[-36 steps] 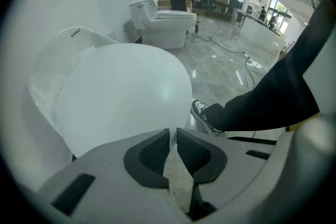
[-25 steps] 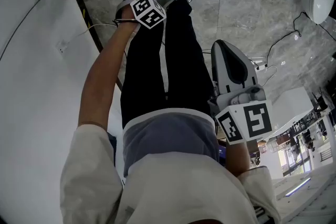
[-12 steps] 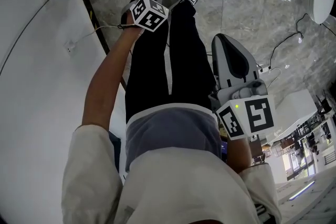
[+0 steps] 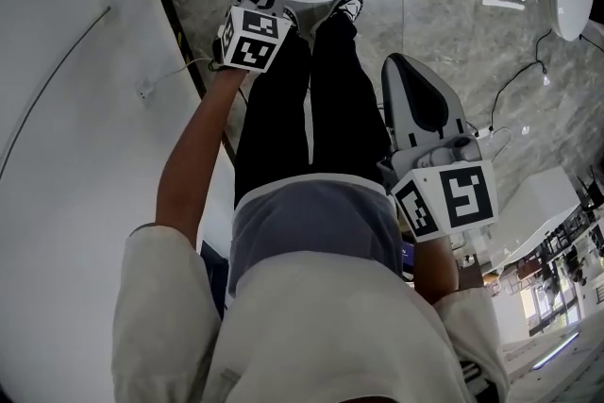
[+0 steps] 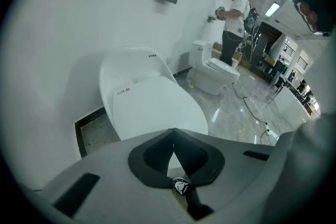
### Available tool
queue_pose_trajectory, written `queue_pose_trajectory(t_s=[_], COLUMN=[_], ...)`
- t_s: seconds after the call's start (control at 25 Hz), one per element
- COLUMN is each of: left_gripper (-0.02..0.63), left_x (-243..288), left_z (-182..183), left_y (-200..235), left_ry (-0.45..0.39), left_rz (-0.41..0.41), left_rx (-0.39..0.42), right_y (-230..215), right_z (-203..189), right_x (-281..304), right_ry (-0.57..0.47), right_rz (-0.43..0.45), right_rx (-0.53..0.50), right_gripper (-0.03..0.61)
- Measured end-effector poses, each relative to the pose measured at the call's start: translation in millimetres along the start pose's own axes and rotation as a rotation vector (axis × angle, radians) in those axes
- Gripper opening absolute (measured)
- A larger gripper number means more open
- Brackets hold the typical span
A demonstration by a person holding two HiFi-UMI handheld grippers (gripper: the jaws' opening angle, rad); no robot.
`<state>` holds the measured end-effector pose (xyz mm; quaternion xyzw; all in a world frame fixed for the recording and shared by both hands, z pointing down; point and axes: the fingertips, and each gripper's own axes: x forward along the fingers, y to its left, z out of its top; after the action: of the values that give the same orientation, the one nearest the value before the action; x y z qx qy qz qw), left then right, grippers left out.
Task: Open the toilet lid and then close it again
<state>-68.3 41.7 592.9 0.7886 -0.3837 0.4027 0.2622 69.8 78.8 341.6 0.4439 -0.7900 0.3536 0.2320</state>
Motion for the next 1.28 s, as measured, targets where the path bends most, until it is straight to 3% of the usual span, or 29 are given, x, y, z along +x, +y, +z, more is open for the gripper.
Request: queue_pose_trajectory(t_s=[0.4,0.56,0.8,1.28], left_gripper=[0.008,0.008,0.008,0.008], left_x=[-74,-118,-174,-278], left_z=[57,87,112,161], left_y=[23,10,-5,-30], left_ry=[-0.137,-0.213,-0.285,-0.476], left_rz=[0.017,0.005,-0.036,-0.045], left_rx=[-0.129,-0.154,-0.112,-0.232], right_y=[19,22,32,45], right_z=[44,60,76,95], right_x=[-18,-38,-52,-96], right_ry=[-0.075,-0.099,-0.137,-0.21], right_rz=[-0.004,-0.012,-0.008,-0.003], right_rx=[-0.054,-0.073,-0.076,-0.065], right_gripper=[0.01,0.009,0.009,0.009])
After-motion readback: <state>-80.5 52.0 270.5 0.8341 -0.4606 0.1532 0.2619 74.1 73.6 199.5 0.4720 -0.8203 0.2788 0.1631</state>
